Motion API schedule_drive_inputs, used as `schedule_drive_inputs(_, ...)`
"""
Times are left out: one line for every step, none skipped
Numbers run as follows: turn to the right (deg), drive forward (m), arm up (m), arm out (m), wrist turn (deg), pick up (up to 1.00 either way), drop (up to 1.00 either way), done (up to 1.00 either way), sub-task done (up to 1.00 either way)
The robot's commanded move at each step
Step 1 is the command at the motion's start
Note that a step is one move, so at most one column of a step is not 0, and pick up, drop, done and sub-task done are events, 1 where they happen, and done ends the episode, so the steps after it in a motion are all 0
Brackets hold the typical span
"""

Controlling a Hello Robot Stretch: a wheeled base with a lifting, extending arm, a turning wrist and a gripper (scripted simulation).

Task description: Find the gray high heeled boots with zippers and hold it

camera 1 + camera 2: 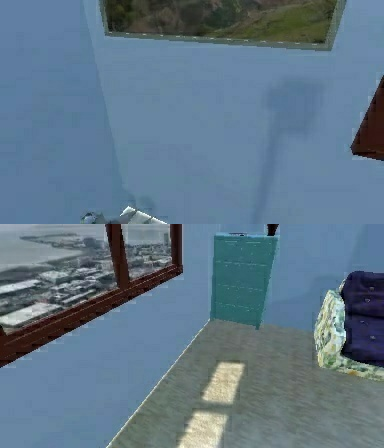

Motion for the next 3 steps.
schedule_drive_inputs(-45.0,0.00,0.00,0.00,0.0,0.00,0.00,0.00,0.00)
schedule_drive_inputs(-45.0,0.00,0.00,0.00,0.0,0.00,0.00,0.00,0.00)
schedule_drive_inputs(-21.0,0.00,0.00,0.00,0.0,0.00,0.00,0.00,0.00)
